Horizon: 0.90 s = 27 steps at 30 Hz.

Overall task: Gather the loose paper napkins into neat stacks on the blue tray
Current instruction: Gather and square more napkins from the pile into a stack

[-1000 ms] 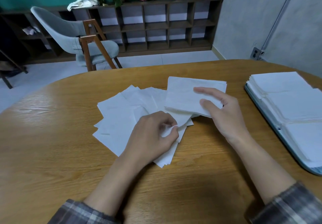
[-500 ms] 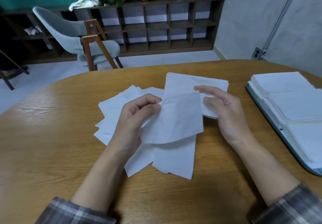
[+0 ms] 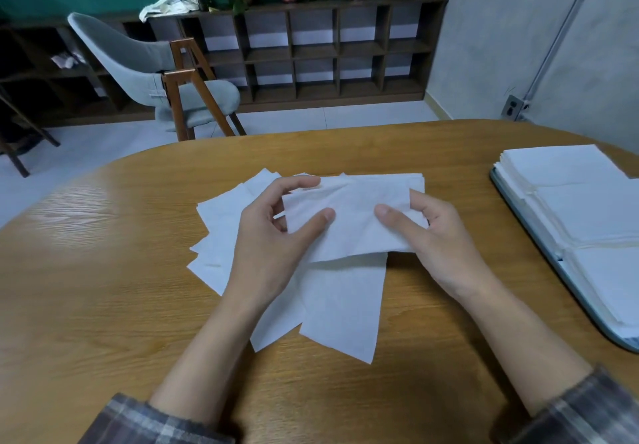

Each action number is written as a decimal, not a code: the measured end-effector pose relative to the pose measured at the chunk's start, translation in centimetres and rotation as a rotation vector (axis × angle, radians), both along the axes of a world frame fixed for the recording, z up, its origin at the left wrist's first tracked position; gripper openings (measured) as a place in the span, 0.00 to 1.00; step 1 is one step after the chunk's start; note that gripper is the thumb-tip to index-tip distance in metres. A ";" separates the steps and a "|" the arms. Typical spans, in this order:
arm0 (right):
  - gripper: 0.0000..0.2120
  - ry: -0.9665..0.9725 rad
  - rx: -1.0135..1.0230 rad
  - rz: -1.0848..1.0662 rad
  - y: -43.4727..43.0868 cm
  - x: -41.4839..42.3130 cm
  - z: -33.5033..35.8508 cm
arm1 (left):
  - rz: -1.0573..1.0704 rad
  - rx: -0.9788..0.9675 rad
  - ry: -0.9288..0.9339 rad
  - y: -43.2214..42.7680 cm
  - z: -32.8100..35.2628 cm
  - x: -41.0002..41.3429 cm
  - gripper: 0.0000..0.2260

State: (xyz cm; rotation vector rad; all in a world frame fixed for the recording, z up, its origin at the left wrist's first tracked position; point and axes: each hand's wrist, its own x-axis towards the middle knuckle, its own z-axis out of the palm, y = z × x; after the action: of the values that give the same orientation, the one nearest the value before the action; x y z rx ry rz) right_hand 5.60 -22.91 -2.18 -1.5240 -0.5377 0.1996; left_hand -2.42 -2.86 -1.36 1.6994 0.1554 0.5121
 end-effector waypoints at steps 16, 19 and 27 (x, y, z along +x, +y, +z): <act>0.29 -0.061 -0.022 0.035 0.2 -0.1 0.4 | 0.112 0.082 -0.037 -0.3 -0.6 0.2 0.17; 0.35 0.153 0.284 0.152 -0.1 -0.1 0.9 | 0.082 0.008 0.050 -0.2 -0.3 0.0 0.26; 0.37 0.114 0.160 0.173 -0.6 0.8 0.2 | -0.035 -0.052 0.108 -0.3 0.0 -0.3 0.25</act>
State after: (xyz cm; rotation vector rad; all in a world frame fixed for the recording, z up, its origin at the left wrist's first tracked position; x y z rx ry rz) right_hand 6.42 -23.55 -1.97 -1.3032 -0.5809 0.3661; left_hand -2.73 -3.21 -1.33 1.6769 0.2147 0.3868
